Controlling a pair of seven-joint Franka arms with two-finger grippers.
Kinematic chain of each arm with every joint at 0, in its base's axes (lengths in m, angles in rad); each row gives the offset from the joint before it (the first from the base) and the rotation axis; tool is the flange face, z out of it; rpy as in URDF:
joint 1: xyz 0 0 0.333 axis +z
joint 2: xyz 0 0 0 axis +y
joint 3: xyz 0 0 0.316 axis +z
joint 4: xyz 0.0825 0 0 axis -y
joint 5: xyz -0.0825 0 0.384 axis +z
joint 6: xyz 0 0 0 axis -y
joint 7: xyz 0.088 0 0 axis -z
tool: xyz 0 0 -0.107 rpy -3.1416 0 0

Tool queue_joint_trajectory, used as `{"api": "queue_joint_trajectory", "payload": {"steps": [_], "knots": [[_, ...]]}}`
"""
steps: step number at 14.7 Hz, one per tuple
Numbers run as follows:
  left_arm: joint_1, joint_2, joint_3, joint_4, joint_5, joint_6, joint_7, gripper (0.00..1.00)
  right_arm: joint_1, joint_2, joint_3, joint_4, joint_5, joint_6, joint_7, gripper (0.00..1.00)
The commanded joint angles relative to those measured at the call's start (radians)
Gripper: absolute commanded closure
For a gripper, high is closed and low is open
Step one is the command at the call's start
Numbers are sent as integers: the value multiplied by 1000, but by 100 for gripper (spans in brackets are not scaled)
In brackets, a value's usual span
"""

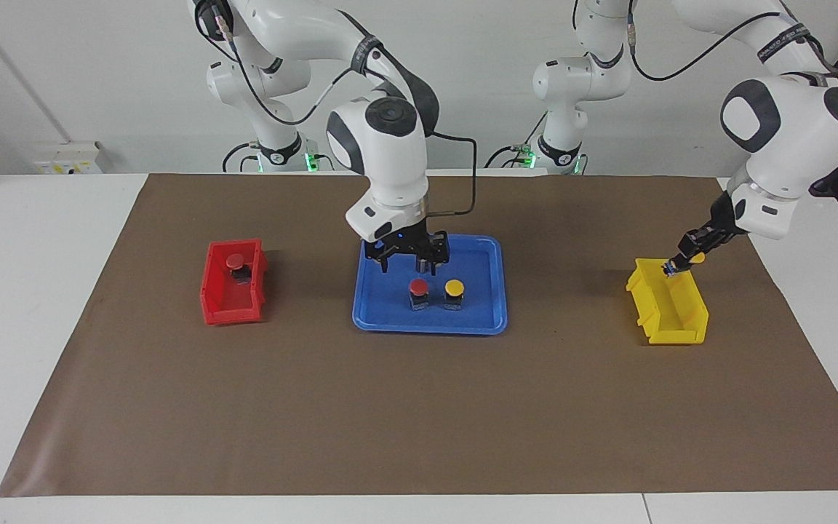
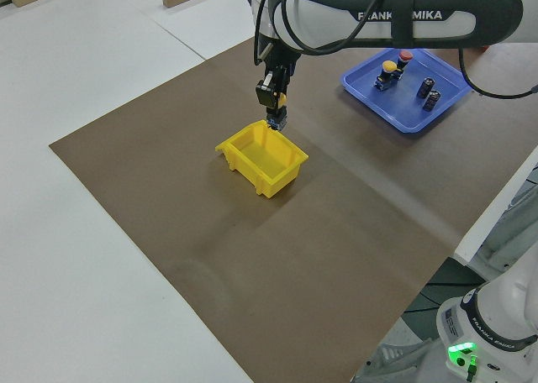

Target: Sort red and yellow buttons by color

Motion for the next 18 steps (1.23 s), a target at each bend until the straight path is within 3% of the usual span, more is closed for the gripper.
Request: {"api": "queue_joint_trajectory", "payload": {"steps": [1,3,8,13,17,18], "knots": [[29,28,-15,-13,8,54,121,99,17,8,0,-70,-39,78,5,4],[32,39,-15,-37,8,83,185,99,22,41,1,-87,-115,102,4,10],[31,29,-15,-157,8,196,222,99,20,37,3,-136,-115,168,7,16],[32,39,-15,-252,10,316,228,99,21,28,4,-162,-117,159,5,26],[34,39,-15,-309,30,374,242,98,23,25,6,-165,-114,155,4,28],[34,39,-15,-309,30,374,242,81,23,25,6,-170,-112,155,1,29]]}}
